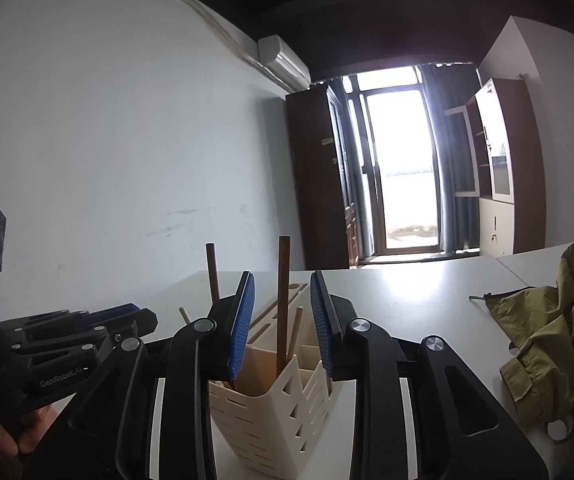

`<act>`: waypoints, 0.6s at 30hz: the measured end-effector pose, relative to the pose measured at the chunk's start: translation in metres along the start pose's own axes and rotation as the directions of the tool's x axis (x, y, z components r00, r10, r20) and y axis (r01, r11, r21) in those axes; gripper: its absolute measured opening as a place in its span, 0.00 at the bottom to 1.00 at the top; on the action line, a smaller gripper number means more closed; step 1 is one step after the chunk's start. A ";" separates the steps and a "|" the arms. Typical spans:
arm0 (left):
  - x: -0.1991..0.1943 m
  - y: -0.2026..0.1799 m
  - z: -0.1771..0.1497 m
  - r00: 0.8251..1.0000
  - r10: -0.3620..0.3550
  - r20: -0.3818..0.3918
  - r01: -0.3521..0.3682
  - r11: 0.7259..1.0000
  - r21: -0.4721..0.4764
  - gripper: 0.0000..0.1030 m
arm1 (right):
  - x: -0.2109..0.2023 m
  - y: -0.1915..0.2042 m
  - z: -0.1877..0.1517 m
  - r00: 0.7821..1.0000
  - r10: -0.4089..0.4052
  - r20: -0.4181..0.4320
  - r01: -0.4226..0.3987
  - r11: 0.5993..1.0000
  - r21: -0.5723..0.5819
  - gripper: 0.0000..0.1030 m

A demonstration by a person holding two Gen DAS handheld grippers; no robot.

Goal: Organize utensils
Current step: 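Open both grippers to release the chopsticks inside the holder, then withdraw both grippers from the holder and lower them toward the remaining chopsticks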

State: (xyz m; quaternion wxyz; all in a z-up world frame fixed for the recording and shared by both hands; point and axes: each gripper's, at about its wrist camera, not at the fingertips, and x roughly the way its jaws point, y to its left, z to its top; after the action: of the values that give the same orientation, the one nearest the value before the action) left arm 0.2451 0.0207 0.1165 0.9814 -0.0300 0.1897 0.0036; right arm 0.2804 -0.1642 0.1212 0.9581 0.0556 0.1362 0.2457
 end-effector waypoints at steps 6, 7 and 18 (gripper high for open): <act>-0.012 0.002 -0.011 1.000 0.013 -0.025 -0.013 1.000 0.014 0.28 | -0.010 0.006 -0.007 0.998 -0.055 -0.038 0.055 0.998 -0.017 0.31; -0.014 0.001 -0.013 1.000 0.015 -0.027 -0.014 1.000 0.019 0.28 | -0.012 0.006 -0.008 0.997 -0.064 -0.044 0.063 0.998 -0.019 0.32; -0.027 -0.002 -0.036 0.996 0.035 -0.079 -0.031 0.998 0.052 0.32 | -0.031 0.015 -0.022 0.991 -0.067 -0.116 0.063 0.997 -0.038 0.46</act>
State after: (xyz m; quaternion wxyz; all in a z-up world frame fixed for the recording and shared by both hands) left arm 0.2072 0.0162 0.0935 0.9733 -0.0021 0.2291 0.0138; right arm 0.2408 -0.1649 0.1099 0.9567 0.0199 0.1899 0.2196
